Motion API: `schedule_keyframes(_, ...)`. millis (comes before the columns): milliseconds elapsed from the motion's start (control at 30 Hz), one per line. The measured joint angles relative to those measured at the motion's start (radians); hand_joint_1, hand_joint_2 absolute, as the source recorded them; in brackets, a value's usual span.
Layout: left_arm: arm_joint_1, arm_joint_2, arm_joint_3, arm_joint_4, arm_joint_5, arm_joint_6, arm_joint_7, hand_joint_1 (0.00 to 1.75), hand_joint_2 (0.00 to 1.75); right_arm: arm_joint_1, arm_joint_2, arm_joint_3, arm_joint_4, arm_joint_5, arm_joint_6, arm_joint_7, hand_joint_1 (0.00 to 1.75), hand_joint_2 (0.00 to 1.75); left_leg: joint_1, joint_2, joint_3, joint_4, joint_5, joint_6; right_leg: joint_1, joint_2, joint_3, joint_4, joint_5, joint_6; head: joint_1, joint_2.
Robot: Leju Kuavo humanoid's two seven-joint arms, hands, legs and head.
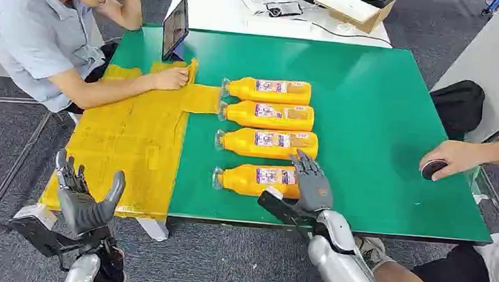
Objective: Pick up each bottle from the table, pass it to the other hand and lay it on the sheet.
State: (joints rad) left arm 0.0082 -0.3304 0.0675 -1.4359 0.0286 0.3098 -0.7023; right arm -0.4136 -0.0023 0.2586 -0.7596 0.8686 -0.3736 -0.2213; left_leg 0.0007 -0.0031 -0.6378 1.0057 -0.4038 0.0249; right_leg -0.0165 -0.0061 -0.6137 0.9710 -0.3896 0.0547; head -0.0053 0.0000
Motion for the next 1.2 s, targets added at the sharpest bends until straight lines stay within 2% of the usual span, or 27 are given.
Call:
schedule_keyframes(33,-0.001,0.000,0.000,0.002,0.000,0.000,0.000,0.00,1.75,-0.008,0.000,0.000,0.010,0.000,0.012,0.005,1.50,1.75,0.000,0.000,0.000,0.000,0.000,0.000,0.000,0.000,0.000,0.000,0.000,0.000,0.000,0.000)
schedule_keyframes(67,-0.001,0.001,0.000,0.003,0.000,-0.001,0.000,0.00,1.75,-0.018,-0.001,0.001,0.022,0.001,0.024,0.008,1.75,1.75,0.000,0.000,0.001,0.000,0.000,0.000,0.000,0.000,0.001,0.000,0.000,0.000,0.000,0.000)
schedule_keyframes(267,-0.015,0.003,0.000,0.016,0.000,-0.004,0.000,0.00,1.75,-0.071,-0.007,0.001,0.079,-0.004,0.102,0.008,1.75,1.75,0.000,0.001,0.005,0.000,0.000,0.000,0.000,0.000,0.004,0.000,0.001,-0.001,0.000,0.000)
schedule_keyframes(533,-0.025,0.006,0.000,0.027,0.002,-0.005,0.000,0.00,1.75,-0.107,-0.009,0.002,0.120,-0.019,0.140,-0.002,1.71,1.75,0.000,0.001,0.007,0.000,0.001,-0.001,0.001,0.000,0.005,0.000,0.002,-0.003,0.000,0.000)
schedule_keyframes(567,-0.027,0.006,0.000,0.028,0.002,-0.006,0.000,0.00,1.75,-0.110,-0.009,0.002,0.123,-0.022,0.145,-0.006,1.75,1.75,0.000,0.001,0.007,0.000,0.001,-0.001,0.001,0.000,0.006,0.000,0.002,-0.003,0.000,0.000)
schedule_keyframes(767,-0.030,0.008,0.000,0.034,0.003,-0.010,0.000,0.00,1.75,-0.124,-0.009,0.002,0.142,-0.045,0.171,-0.023,1.71,1.75,0.001,0.001,0.009,0.000,0.000,-0.001,0.001,0.000,0.006,-0.001,0.002,-0.003,0.000,0.000)
schedule_keyframes(833,-0.030,0.008,0.000,0.034,0.003,-0.010,0.000,0.00,1.75,-0.125,-0.009,0.002,0.146,-0.048,0.172,-0.027,1.64,1.75,0.001,0.001,0.009,0.000,0.000,-0.001,0.001,0.000,0.007,-0.001,0.002,-0.003,0.000,0.000)
schedule_keyframes(900,-0.030,0.008,0.000,0.035,0.003,-0.011,0.000,0.00,1.75,-0.126,-0.009,0.002,0.148,-0.050,0.172,-0.029,1.71,1.75,0.001,0.001,0.010,0.000,0.000,-0.001,0.001,0.000,0.007,-0.001,0.002,-0.003,0.000,0.000)
schedule_keyframes(933,-0.030,0.008,0.000,0.035,0.003,-0.011,0.000,0.00,1.75,-0.126,-0.008,0.002,0.150,-0.051,0.173,-0.030,1.68,1.75,0.001,0.001,0.010,0.000,0.000,-0.001,0.001,0.000,0.008,-0.001,0.002,-0.003,0.000,0.000)
schedule_keyframes(967,-0.030,0.008,0.000,0.035,0.003,-0.011,0.000,0.00,1.75,-0.127,-0.008,0.002,0.151,-0.054,0.173,-0.032,1.75,1.75,0.001,0.002,0.010,0.000,0.000,-0.001,0.001,0.000,0.008,-0.001,0.002,-0.003,0.000,0.000)
schedule_keyframes(1100,-0.031,0.009,0.000,0.035,0.003,-0.011,0.000,0.00,1.75,-0.128,-0.006,0.002,0.157,-0.064,0.177,-0.045,1.75,1.75,0.001,0.003,0.011,0.000,0.000,-0.001,0.002,0.000,0.009,-0.001,0.002,-0.003,0.000,0.000)
schedule_keyframes(1133,-0.032,0.009,0.000,0.035,0.003,-0.011,0.000,0.00,1.75,-0.128,-0.004,0.002,0.160,-0.066,0.178,-0.051,1.73,1.75,0.001,0.004,0.012,0.000,0.000,-0.001,0.002,0.001,0.009,-0.001,0.002,-0.003,0.000,0.000)
schedule_keyframes(1167,-0.032,0.009,0.000,0.035,0.003,-0.011,0.000,0.00,1.75,-0.128,-0.003,0.002,0.163,-0.071,0.180,-0.055,1.08,1.75,0.001,0.004,0.012,0.000,0.000,-0.002,0.002,0.001,0.010,-0.001,0.002,-0.003,0.000,0.000)
schedule_keyframes(1200,-0.032,0.009,0.000,0.035,0.003,-0.010,0.000,0.00,1.75,-0.128,-0.002,0.003,0.164,-0.072,0.180,-0.061,0.00,1.75,0.001,0.004,0.013,0.000,0.000,-0.002,0.002,0.001,0.010,-0.001,0.002,-0.003,0.000,0.000)
